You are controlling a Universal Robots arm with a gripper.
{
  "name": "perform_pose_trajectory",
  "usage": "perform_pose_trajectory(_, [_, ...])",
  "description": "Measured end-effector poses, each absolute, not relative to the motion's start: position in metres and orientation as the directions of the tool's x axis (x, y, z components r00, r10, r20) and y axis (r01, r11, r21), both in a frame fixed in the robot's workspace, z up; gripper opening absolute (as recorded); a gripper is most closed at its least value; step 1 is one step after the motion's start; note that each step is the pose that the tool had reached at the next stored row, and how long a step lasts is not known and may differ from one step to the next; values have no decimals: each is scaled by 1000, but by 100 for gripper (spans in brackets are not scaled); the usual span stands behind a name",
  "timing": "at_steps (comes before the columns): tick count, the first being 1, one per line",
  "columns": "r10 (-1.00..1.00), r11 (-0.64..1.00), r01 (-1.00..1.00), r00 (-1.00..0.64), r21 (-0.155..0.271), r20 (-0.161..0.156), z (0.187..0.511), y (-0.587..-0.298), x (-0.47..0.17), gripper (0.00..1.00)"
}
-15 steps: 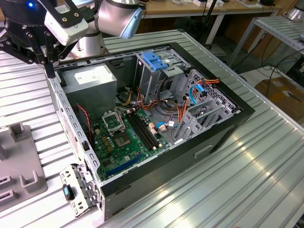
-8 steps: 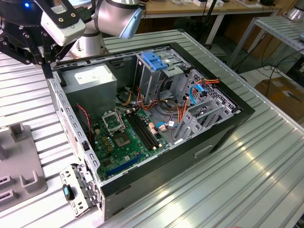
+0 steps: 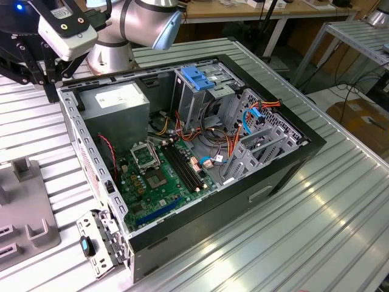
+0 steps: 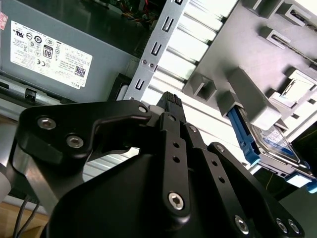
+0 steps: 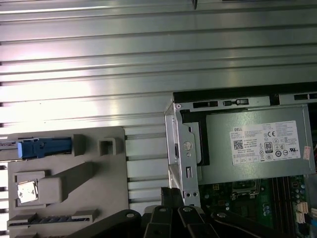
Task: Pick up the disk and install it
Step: 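Reach for the disk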
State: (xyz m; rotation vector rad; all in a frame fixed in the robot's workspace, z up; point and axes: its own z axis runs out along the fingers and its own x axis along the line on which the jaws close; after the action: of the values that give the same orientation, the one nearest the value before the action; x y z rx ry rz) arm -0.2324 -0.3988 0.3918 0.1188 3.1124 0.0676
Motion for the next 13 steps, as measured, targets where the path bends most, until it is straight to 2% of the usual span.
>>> perform_pose_trajectory(13, [77,996,76,-997,44,-24,392,-399,-238,11])
